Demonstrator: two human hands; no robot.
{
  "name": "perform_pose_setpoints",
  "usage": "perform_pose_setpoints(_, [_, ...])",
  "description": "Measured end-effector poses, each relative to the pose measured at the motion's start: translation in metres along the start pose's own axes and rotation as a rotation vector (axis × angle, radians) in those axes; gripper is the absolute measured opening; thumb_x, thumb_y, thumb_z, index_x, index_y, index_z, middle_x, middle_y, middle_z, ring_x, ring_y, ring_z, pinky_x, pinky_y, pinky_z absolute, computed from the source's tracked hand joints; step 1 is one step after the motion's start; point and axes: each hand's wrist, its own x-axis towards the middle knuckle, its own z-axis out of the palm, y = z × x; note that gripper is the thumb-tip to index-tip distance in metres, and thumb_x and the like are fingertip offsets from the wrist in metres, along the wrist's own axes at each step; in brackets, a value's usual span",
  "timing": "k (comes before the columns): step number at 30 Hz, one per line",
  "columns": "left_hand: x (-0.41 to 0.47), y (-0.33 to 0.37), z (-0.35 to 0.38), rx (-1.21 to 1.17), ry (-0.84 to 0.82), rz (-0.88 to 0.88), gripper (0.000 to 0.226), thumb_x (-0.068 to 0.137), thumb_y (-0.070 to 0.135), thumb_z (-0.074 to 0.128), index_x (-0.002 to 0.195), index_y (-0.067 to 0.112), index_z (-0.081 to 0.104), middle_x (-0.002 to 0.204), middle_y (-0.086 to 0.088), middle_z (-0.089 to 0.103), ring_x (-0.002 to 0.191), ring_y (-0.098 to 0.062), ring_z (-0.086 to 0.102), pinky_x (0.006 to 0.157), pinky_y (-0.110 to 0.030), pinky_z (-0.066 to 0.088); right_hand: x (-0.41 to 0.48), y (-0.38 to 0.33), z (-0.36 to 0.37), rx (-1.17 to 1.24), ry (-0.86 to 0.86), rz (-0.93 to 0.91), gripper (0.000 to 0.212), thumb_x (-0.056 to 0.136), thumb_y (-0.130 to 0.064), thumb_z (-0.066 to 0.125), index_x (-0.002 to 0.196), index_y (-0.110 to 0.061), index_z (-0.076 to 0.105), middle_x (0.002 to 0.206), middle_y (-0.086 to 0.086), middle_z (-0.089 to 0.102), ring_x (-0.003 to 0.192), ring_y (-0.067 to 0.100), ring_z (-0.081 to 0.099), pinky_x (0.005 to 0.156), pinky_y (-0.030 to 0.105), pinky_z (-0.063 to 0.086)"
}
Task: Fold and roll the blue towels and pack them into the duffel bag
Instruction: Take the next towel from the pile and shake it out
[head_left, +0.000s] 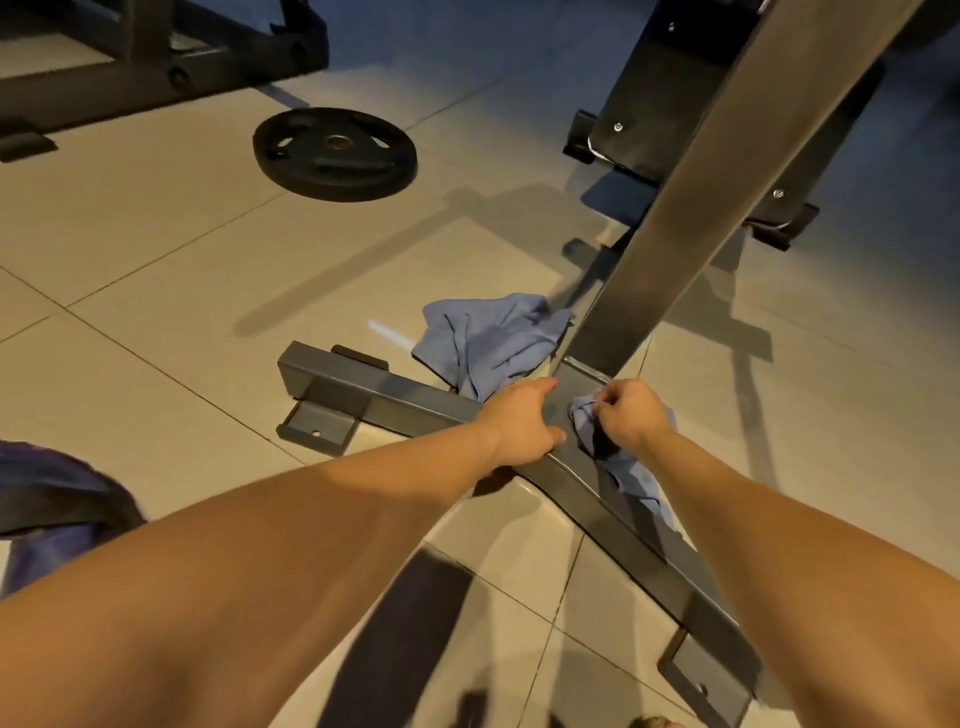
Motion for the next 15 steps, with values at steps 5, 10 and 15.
perform_pose_setpoints(5, [-0.007, 0.026, -0.008, -0.404, 0.133, -0.033, 0.045, 0.094, 0.022, 0.072, 0.136, 0.015, 0.060, 0.142, -0.008, 0.058, 0.133, -0.026, 0.053, 0.104, -0.039, 0.046, -0.030, -0.042, -0.051, 0.464, -0.279, -0.101, 0.024, 0.093, -0.004, 0.061, 0.069, -0.003, 0.065, 0.061, 0.007, 0.057, 0.060, 0.019, 0.049, 0.060, 0.030, 0.043])
perform_pose_setpoints(10, [-0.056, 0.050, -0.080, -0.477, 0.166, 0.040, 0.013, 0.082, 0.015, 0.082, 0.077, 0.014, 0.070, 0.079, -0.012, 0.066, 0.076, -0.024, 0.057, 0.074, -0.039, 0.047, -0.071, -0.098, -0.119, 0.366, -0.378, -0.255, 0.017, 0.094, -0.015, 0.057, 0.079, -0.008, 0.059, 0.077, 0.013, 0.051, 0.075, 0.024, 0.045, 0.071, 0.036, 0.040])
perform_pose_setpoints(15, [-0.132, 0.090, -0.158, -0.435, 0.294, 0.073, 0.011, 0.081, 0.001, 0.065, 0.078, 0.011, 0.063, 0.064, -0.006, 0.059, 0.063, -0.014, 0.053, 0.065, -0.029, 0.043, -0.129, -0.169, -0.170, 0.351, -0.308, -0.399, 0.026, 0.102, -0.023, 0.057, 0.076, -0.017, 0.059, 0.068, -0.001, 0.058, 0.064, 0.011, 0.051, 0.061, 0.024, 0.041])
